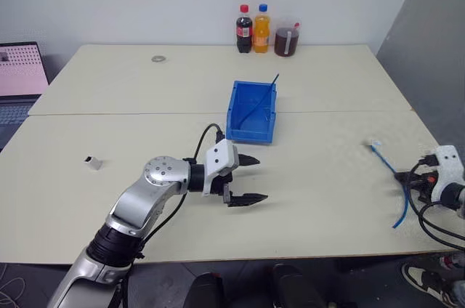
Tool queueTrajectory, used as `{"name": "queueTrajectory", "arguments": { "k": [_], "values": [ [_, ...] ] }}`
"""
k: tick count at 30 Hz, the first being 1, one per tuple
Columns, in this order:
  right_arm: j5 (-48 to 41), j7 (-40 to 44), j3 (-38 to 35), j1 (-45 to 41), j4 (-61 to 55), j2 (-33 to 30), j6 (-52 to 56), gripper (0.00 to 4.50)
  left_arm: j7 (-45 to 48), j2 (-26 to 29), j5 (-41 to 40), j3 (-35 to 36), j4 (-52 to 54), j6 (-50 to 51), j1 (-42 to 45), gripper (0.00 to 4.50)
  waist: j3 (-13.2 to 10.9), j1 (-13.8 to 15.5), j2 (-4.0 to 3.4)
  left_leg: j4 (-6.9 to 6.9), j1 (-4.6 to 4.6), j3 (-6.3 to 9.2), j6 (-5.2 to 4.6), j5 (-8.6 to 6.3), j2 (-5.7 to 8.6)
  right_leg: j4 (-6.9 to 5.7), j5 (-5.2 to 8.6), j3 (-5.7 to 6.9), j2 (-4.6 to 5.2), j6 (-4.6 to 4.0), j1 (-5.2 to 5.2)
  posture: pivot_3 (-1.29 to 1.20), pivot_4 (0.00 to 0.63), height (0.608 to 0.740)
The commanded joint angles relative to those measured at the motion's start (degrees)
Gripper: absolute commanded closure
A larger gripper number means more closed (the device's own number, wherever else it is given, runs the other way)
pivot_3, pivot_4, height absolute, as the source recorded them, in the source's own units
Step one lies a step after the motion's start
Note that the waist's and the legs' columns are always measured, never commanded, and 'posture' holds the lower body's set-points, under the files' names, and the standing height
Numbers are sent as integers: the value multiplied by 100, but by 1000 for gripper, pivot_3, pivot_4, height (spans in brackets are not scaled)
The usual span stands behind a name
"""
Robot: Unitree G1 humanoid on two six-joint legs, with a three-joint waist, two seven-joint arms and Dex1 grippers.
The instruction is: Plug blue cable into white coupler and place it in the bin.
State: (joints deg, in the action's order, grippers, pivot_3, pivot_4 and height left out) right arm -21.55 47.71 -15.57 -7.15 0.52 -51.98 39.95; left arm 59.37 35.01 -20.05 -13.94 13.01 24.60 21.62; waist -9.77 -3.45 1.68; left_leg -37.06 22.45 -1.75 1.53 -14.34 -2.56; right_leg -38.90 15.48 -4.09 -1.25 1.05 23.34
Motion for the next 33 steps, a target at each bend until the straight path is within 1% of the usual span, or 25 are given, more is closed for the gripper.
{"name": "queueTrajectory", "arguments": {
  "k": [1,3,6,9,11,13,16,19,23,27,28,29,30,33],
  "values": [
    [106,808,597,34,-1161,-518,-560,4441,14,410,-29,486,231,-46,-445,0,-2,3,3,1,0,2,0,0,-3,1,0,1,0,0,1,0,150,740],
    [230,997,1052,-214,-1484,-543,-827,4441,-8,690,-3,784,199,-99,-842,0,-6,-9,11,1,0,5,0,0,-8,2,1,5,-2,-1,1,0,150,740],
    [639,1079,1948,-831,-1621,-187,-1257,4441,-110,1032,61,1330,-99,-277,-1408,0,-20,-28,30,2,-2,3,0,0,-18,1,2,3,5,-3,5,0,150,740],
    [1054,1059,2748,-1387,-1362,421,-1651,4441,-149,1220,179,1663,-446,-544,-1744,0,-25,-12,37,0,3,6,0,0,-20,-4,2,8,29,-3,14,0,150,740],
    [1337,960,3211,-1811,-987,976,-1868,4441,-163,1270,161,1826,-609,-597,-1822,0,-26,8,40,0,11,3,0,0,-17,-5,2,11,31,-3,22,0,150,740],
    [1526,888,3513,-2174,-611,1464,-2001,4441,-169,1286,125,1945,-685,-585,-1832,0,-27,49,40,-2,25,-2,0,0,-14,-4,2,18,31,-3,32,0,150,740],
    [1774,717,3823,-2653,24,2182,-2185,4441,-163,1293,103,2064,-757,-581,-1824,0,-25,117,44,-9,53,-8,1,1,-8,-6,0,26,36,-1,58,0,150,740],
    [1966,634,3984,-2884,451,2579,-2340,4441,-141,1283,118,2092,-775,-608,-1841,0,-25,160,45,-6,62,-10,1,0,-9,-8,-16,27,38,-28,70,0,150,740],
    [2094,767,4134,-2967,692,2817,-2479,4441,-125,1266,133,2070,-773,-609,-1864,0,-25,182,45,0,62,-7,1,0,-10,-9,-17,33,39,-31,72,0,150,740],
    [2208,802,4188,-2999,791,2907,-2495,4441,-110,1256,142,2051,-813,-614,-1865,0,-25,165,45,-1,61,-9,1,0,-12,-12,-17,32,39,-31,72,0,150,740],
    [2224,815,4188,-2997,791,2919,-2487,4003,-105,1259,149,2049,-823,-621,-1871,0,-25,163,45,-2,60,-9,1,0,-13,-12,-17,32,39,-31,72,0,150,740],
    [2241,802,4169,-3005,790,2946,-2507,3906,-86,1276,170,2036,-852,-645,-1874,0,-25,163,45,-2,59,-9,1,0,-14,-13,-17,32,38,-31,72,0,150,740],
    [2252,787,4146,-3011,781,2970,-2502,3683,-68,1290,185,2025,-872,-661,-1876,0,-25,161,45,-2,58,-8,1,0,-14,-14,-17,32,38,-31,72,0,150,740],
    [2240,867,4113,-3006,683,2961,-2431,2886,-32,1295,213,2000,-936,-700,-1857,0,-25,162,45,-2,58,-7,1,0,-16,-16,-17,33,37,-32,72,0,150,740]
  ]
}}
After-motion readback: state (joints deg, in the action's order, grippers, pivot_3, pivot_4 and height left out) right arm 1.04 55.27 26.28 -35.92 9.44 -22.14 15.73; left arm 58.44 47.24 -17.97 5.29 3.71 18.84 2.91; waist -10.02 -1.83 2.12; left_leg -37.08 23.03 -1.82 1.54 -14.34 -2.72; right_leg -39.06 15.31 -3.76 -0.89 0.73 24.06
